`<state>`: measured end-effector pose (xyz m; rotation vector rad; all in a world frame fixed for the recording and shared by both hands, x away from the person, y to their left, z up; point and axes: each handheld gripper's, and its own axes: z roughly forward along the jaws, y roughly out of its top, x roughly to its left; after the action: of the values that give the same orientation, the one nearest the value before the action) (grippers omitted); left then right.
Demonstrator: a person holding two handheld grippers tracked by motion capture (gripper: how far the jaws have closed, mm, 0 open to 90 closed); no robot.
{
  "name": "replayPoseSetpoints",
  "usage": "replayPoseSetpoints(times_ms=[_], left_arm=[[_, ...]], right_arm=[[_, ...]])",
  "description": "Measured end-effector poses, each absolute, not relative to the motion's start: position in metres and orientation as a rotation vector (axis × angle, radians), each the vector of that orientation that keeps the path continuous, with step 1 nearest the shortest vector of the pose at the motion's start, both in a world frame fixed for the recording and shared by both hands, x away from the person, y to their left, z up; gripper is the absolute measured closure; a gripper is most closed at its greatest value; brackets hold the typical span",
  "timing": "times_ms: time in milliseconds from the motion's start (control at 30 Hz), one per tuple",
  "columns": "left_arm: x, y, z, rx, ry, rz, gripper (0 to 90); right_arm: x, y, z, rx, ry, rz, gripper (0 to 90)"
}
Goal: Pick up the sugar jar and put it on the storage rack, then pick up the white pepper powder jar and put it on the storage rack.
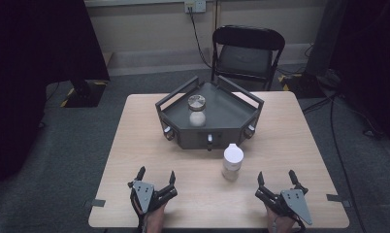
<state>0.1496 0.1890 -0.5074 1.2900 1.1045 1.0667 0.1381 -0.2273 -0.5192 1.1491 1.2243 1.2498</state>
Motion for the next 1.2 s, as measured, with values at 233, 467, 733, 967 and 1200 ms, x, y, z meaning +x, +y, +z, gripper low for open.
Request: replayPoseSetpoints(times_ms=[233, 467, 733, 967, 1200], left_arm=[[0.145, 0.188, -0.516, 1.272, 1.101, 1.085, 0.0], [0.142, 0.18, -0.522, 1.237, 1.106, 1.14, 0.0], [0.142, 0.181, -0.522, 1.233, 1.112, 1.138, 0.0], [0.142, 0.179, -0.522, 1.229, 1.118, 1.143, 0.0], [0.142, 0.178, -0.522, 1.228, 1.122, 1.146, 0.0]], right_arm=[[0.138, -0.227, -0.519, 1.149, 1.225, 1.25, 1.7], [0.138, -0.227, -0.519, 1.151, 1.223, 1.249, 1.7], [0.138, -0.227, -0.519, 1.15, 1.224, 1.25, 1.7], [0.138, -0.227, -0.519, 1.15, 1.227, 1.249, 1.7], [0.138, -0.229, -0.519, 1.147, 1.229, 1.256, 0.5]])
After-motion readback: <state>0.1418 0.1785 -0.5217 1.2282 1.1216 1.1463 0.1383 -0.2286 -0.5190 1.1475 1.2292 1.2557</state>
